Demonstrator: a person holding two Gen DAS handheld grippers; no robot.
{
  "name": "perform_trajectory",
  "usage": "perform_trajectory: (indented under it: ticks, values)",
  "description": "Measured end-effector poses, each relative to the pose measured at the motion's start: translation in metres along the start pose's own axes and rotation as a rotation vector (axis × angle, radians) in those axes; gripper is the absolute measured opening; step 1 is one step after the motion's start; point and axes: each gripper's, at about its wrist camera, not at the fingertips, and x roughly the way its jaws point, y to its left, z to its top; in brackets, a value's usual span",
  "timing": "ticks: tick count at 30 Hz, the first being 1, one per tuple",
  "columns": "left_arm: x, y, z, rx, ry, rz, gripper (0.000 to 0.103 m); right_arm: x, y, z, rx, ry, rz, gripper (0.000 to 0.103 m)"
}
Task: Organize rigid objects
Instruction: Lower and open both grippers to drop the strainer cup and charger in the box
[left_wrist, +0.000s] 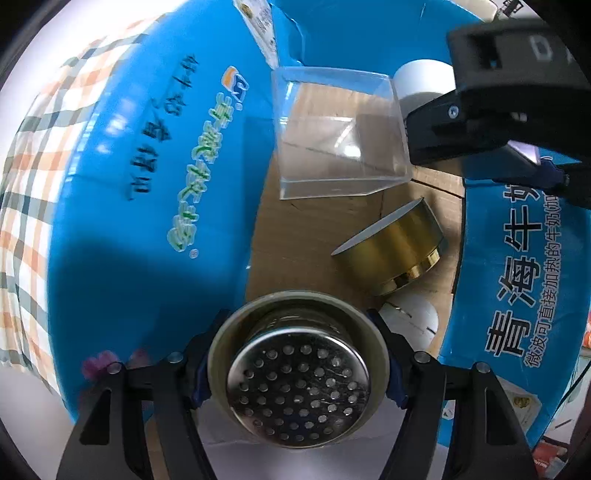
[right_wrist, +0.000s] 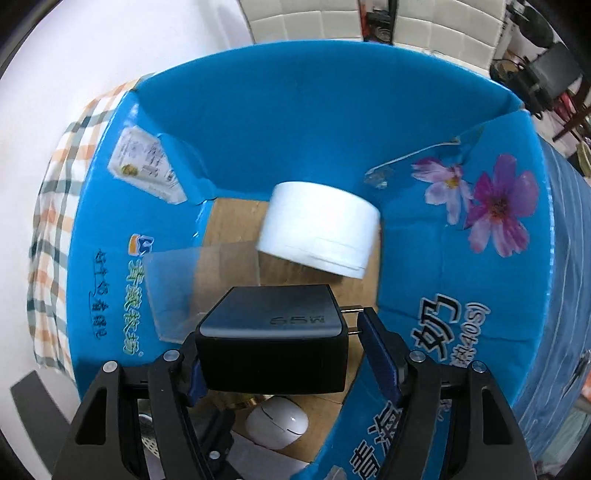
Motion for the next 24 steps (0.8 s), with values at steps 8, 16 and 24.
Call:
perform_trajectory:
  ticks: [8, 16, 24]
  values:
    - [0.006, -0.003, 0.005, 0.007, 0.011, 0.005, 0.069, 0.009, -0.016, -0.004, 0.083, 0.026, -0.01, 0.073]
    - [0.02, -0.014, 0.001, 0.012, 0.033, 0.014, 0.069, 0.031, -0.02, 0.002, 0.118, 0.094, 0.007, 0.073]
    - [0.031, -0.012, 0.006, -0.008, 0.072, -0.001, 0.069, 0.042, -0.018, 0.008, 0.108, 0.152, 0.005, 0.073]
